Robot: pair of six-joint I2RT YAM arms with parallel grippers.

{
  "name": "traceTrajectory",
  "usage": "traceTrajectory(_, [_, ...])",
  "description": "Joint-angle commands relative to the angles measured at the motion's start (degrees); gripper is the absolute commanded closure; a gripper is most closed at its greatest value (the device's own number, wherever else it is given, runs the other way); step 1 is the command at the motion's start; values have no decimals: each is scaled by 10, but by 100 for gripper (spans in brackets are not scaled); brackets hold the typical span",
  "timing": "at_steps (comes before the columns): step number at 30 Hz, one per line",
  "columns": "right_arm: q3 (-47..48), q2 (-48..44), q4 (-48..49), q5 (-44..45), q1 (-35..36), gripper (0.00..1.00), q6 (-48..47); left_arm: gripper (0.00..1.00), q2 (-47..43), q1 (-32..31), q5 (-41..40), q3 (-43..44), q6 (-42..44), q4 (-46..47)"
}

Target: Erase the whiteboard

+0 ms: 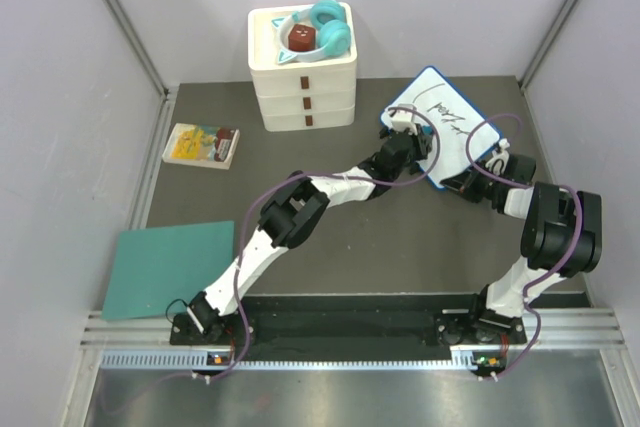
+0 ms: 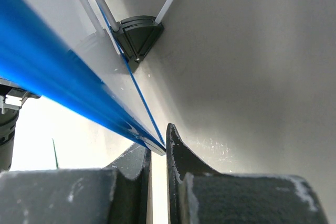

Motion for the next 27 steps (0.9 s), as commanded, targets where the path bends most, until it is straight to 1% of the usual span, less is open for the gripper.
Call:
traceTrajectory(1, [-30,10,-114,38,8,100,-25,100,4,1,5,-3,-3,-37])
traceTrajectory(4, [-29,11,-114,38,8,100,-24,100,13,2,24,23,2,-18])
traceTrajectory(8, [-28,12,-114,38,8,100,-23,100,27,2,50,64,7,31])
traceTrajectory(13, [-29,11,-114,39,8,100,-23,100,43,2,48,95,-22,101])
traceTrajectory(15, [-29,11,-114,39,8,100,-23,100,61,0,57,117,-34,106])
traceTrajectory(16, [-29,10,-114,39,8,100,-23,100,70,1,65,146,-42,106])
traceTrajectory(18, [-29,10,-114,39,8,100,-22,100,91,-5,76,178,-40,99])
traceTrajectory(20, [-29,11,-113,39,8,100,-22,100,101,-15,94,210,-27,105])
traceTrajectory(22, [-29,11,-114,39,8,100,-22,100,104,-23,110,211,3,125])
traceTrajectory(25, [-29,11,-114,39,8,100,-22,100,104,-39,114,206,36,149])
traceTrajectory(27, [-30,9,-113,39,8,100,-21,100,106,-44,120,205,48,159])
